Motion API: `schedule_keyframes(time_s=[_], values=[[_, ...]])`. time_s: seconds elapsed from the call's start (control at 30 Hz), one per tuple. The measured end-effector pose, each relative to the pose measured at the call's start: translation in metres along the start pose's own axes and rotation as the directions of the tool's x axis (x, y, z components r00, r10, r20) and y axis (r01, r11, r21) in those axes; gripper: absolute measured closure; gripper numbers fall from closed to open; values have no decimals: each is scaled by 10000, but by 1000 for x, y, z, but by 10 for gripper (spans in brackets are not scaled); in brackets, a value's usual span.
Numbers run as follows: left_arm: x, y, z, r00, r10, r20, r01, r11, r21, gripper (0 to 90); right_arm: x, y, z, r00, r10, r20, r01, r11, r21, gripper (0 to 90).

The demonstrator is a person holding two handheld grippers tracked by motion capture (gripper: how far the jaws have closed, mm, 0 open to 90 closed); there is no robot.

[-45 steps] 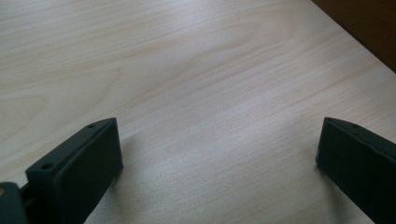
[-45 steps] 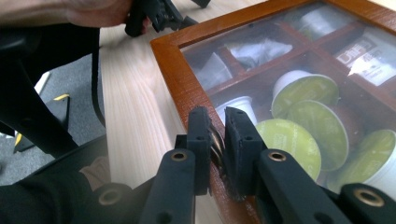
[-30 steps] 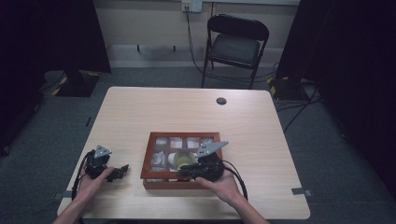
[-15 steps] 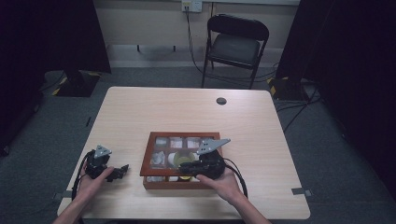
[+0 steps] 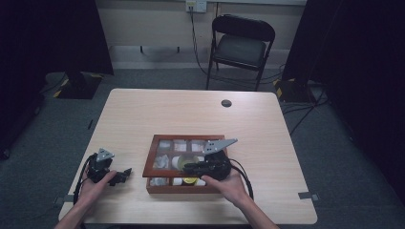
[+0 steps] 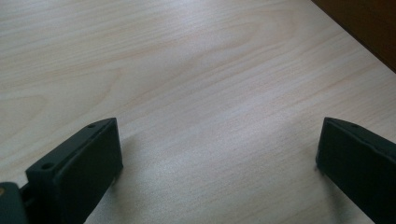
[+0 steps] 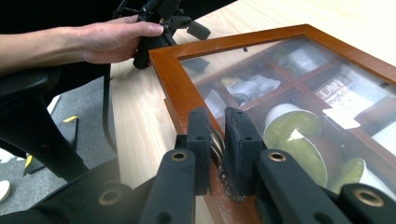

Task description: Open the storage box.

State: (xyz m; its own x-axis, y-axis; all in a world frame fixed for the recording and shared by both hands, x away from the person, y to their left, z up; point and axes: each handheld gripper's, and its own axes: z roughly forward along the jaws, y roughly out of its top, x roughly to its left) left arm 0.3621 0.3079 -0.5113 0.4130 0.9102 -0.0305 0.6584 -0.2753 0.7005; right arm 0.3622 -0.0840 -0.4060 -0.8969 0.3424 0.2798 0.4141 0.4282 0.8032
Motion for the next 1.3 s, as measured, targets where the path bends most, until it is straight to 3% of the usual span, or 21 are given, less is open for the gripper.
schedule_keyframes(time_s=[0.9,1.3], values=[[0,0,0,10000,-13,1,13,10000,-4,0,-6,24,-13,9993,379,-10,-379,9977,-562,813],[0,0,0,10000,-12,0,12,10000,-1,0,-8,34,-16,9994,356,38,-353,9980,-534,814]])
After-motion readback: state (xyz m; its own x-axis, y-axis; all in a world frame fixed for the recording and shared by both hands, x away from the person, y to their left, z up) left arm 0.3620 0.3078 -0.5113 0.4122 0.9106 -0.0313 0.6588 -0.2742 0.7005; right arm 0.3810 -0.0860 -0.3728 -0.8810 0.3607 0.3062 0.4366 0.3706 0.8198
